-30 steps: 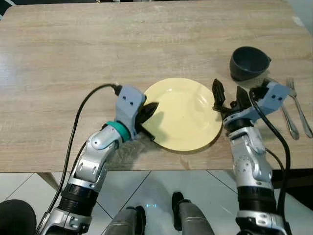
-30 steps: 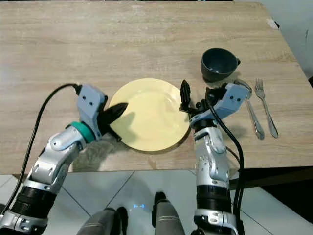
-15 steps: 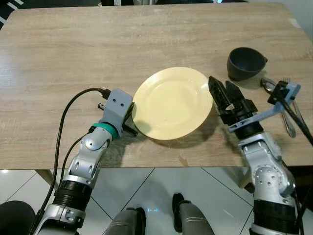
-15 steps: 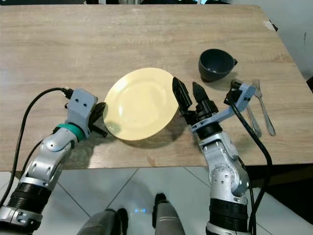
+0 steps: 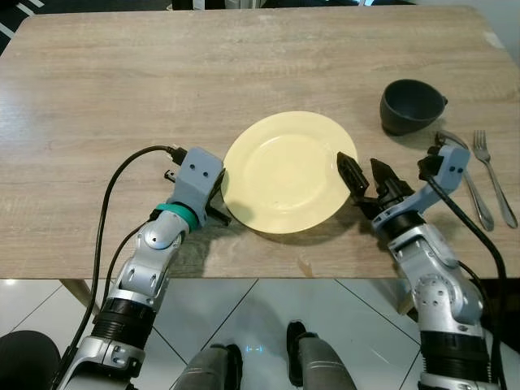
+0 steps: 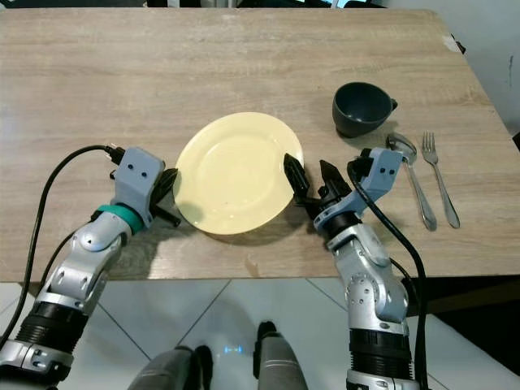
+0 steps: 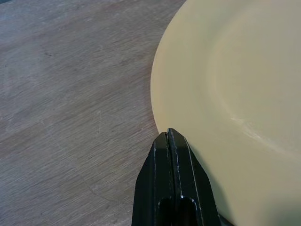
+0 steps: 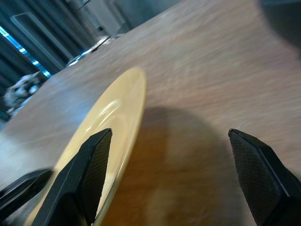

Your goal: Setting the table

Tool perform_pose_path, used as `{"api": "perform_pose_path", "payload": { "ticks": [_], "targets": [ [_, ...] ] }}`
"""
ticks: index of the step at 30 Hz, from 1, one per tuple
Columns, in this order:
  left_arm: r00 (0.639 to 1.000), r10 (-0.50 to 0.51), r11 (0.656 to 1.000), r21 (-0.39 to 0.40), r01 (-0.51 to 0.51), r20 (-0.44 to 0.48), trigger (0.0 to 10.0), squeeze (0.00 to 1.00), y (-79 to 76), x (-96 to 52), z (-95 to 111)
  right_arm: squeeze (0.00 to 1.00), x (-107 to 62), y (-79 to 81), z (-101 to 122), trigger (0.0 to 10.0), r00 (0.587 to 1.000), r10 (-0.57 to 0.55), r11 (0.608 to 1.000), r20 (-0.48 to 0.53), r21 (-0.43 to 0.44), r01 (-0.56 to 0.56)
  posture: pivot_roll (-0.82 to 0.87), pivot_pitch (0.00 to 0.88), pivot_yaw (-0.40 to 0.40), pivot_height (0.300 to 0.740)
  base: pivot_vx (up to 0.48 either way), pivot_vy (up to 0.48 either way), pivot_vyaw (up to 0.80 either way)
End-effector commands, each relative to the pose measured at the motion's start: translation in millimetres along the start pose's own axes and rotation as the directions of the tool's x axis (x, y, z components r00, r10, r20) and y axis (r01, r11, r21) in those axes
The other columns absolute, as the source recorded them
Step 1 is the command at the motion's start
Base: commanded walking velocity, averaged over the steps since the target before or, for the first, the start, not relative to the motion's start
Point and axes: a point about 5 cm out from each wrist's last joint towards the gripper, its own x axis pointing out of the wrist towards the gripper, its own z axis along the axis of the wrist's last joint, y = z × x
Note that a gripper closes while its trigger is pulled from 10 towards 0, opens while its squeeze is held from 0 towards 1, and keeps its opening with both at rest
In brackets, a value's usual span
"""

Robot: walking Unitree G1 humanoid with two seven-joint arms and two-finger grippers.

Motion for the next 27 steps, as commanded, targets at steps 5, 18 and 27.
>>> {"api": "perform_pose_path", "payload": {
  "ticks": [5,18,27],
  "targets": [
    [0.991,-0.025,1.000,-0.019,0.023,-0.132,10.0,0.00,-9.8,-7.2,-31,0.00,-6.1,19.4,-16,10.0,0.987,0.147,0.975,-0.067,0.180,-0.133,-0.08,0.223,0.077,0.740,0.000,0.000,0.00],
    [0.993,-0.021,1.000,-0.019,0.019,-0.118,10.0,0.00,-9.8,-6.2,-29,0.00,8.4,49.3,-48,2.7,0.964,0.234,0.933,-0.126,0.308,-0.186,-0.07,0.214,0.071,0.740,0.000,0.000,0.00],
    [0.998,-0.031,0.999,-0.035,0.029,-0.059,10.0,0.00,-10.8,-6.5,-19,0.00,16.3,44.2,-46,0.0,0.974,0.194,0.942,-0.112,0.299,-0.153,-0.06,0.197,0.068,0.740,0.000,0.000,0.00]
  ]
}}
